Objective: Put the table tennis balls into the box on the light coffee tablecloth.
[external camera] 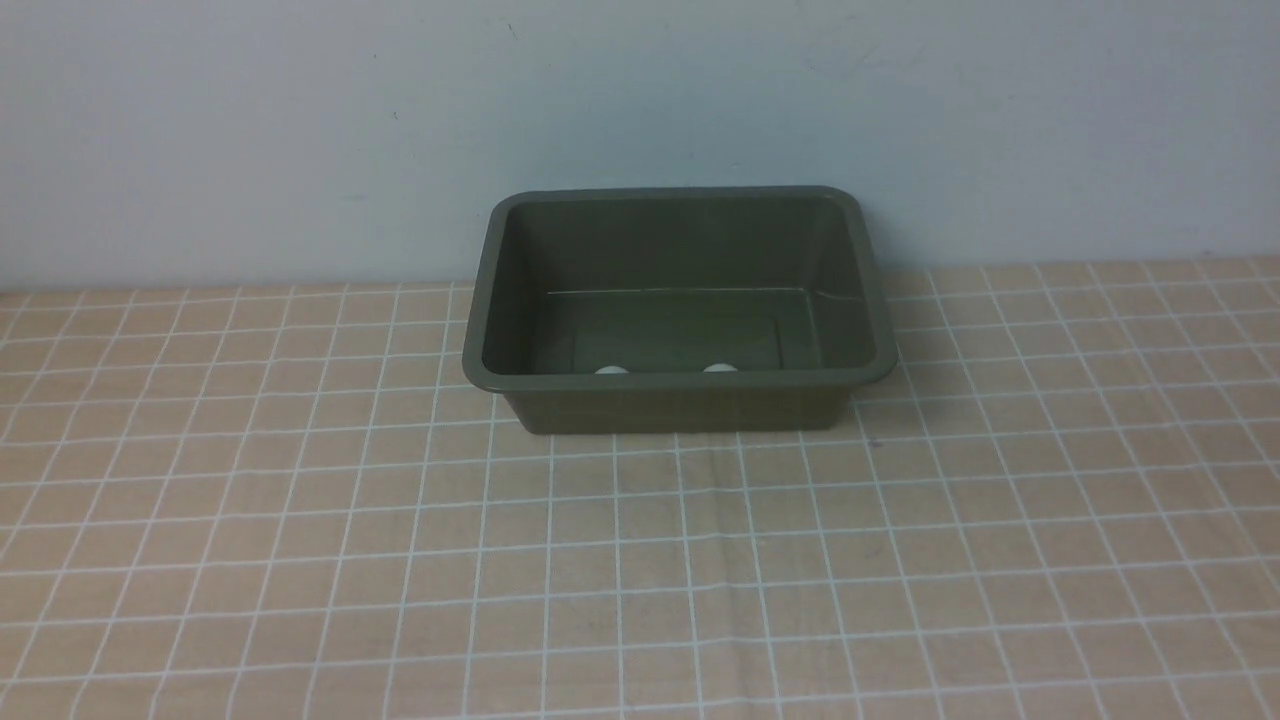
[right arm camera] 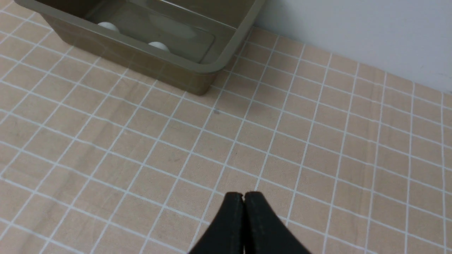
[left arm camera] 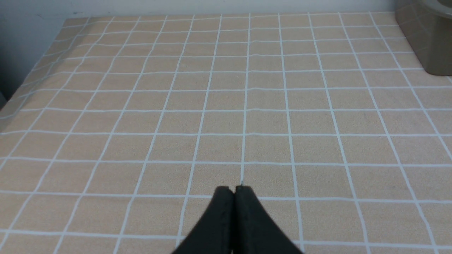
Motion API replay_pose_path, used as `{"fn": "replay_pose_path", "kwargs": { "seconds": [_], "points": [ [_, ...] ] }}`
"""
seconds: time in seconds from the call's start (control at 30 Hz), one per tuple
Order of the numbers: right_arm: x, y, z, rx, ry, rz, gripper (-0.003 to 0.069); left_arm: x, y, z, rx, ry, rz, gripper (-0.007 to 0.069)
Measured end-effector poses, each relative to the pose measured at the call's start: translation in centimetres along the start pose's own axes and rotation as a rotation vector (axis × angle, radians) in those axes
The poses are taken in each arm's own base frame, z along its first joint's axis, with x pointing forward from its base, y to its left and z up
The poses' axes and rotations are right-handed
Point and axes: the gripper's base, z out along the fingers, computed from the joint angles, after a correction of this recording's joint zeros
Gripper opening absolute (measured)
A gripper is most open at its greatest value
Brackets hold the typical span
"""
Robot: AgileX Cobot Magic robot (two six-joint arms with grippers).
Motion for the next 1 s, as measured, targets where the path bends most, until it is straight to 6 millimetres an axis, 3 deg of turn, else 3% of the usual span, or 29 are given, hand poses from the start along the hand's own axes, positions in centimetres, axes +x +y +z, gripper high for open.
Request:
{"fn": "replay_pose_path", "kwargs": {
  "seconds": [0.43, 0.6, 0.77, 0.83, 0.87, 1.0],
  "points": [
    [0.5, 0.1, 0.0, -0.007, 0.053, -0.003, -0.0018, 0.0, 0.0, 0.0, 0.000, 0.000, 0.000, -0.0069],
    [2.0, -0.2, 0.9, 0.037, 0.059, -0.038, -0.0018, 0.0, 0.0, 0.0, 0.000, 0.000, 0.000, -0.0069],
    [6.1, -1.1, 1.8, 0.168, -0.062, 0.053, -0.0018, 0.0, 0.0, 0.0, 0.000, 0.000, 0.000, -0.0069],
    [8.9, -1.2, 1.7, 0.252, -0.157, 0.110, -0.0018, 0.0, 0.0, 0.0, 0.000, 0.000, 0.000, -0.0069],
    [8.8, -1.2, 1.6, 0.259, -0.173, 0.112, -0.0018, 0.0, 0.0, 0.0, 0.000, 0.000, 0.000, -0.0069],
    [13.6, -0.6, 2.4, 0.327, -0.245, 0.178, -0.0018, 0.0, 0.0, 0.0, 0.000, 0.000, 0.000, -0.0069]
  ]
}}
